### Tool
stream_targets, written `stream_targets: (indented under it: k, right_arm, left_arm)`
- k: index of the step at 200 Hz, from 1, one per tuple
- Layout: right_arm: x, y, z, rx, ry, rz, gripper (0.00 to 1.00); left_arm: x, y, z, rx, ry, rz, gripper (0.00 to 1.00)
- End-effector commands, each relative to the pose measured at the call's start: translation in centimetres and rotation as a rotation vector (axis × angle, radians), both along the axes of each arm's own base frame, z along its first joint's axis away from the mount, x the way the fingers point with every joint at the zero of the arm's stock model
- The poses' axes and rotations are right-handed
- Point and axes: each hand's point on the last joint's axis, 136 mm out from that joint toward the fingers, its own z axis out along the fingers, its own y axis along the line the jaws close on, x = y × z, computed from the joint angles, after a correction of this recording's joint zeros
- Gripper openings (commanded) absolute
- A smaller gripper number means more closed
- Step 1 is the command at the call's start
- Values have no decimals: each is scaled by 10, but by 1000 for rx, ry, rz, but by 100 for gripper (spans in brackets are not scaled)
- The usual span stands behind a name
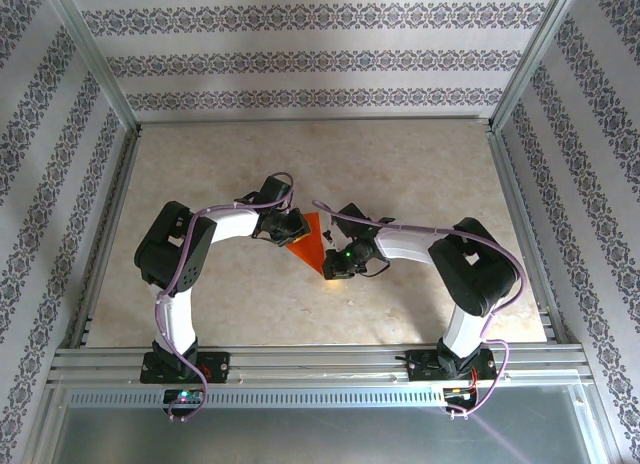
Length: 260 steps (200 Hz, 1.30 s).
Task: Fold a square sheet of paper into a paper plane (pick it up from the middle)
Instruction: Fourth fold the wing at the center of the table, then turn over the paper at the center of the table.
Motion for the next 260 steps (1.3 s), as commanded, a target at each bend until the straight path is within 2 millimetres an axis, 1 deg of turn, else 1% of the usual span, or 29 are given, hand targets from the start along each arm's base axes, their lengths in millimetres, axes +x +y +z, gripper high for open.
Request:
stream_targets:
  k: [1,15,26,45,60,65,87,95,111,129,143,159,195,228,250,260]
  right_arm:
    - [-7,-5,9,-30,2,2,8]
    - [8,2,26,6,-69,-13,9]
    - [22,4,38,25,-121,-36,10]
    - [45,-2,52,58,-180,-108,11]
    - [63,-9,64,94,-219,-172,15]
    - [68,-12,68,100,-232,-190,17]
    - [86,-23,81,101,-293,-230,28]
    - [90,-24,84,104,-305,-232,31]
    - [97,-24,85,106,-310,-235,34]
    - [102,-17,84,131,-317,-226,38]
    - [105,-9,83,159,-301,-208,38]
    - [109,4,79,193,-267,-175,37]
    - [118,26,62,230,-200,-109,35]
    - [125,34,47,229,-169,-91,35]
    - [126,38,38,228,-148,-83,32]
    - [125,40,36,238,-137,-75,29]
  left_arm:
    - [-25,24,-45,146,136,41,15]
    - [-24,22,-41,134,131,37,15]
    - [-22,19,-37,116,123,29,15]
    - [-15,8,-20,60,81,9,16]
    - [-7,-2,5,2,32,-9,19]
    - [-3,-7,17,-24,8,-16,20]
    - [7,-17,61,-103,-86,-26,25]
    - [9,-17,72,-113,-111,-24,27]
    - [10,-9,82,-102,-137,-1,35]
    - [9,8,84,-75,-151,50,39]
    - [6,24,81,-52,-159,93,43]
    - [3,36,78,-59,-159,138,46]
    - [-5,41,65,-125,-125,191,49]
    - [-8,46,56,-134,-104,222,51]
    - [-9,48,54,-136,-98,230,52]
    - [-9,49,54,-139,-99,233,52]
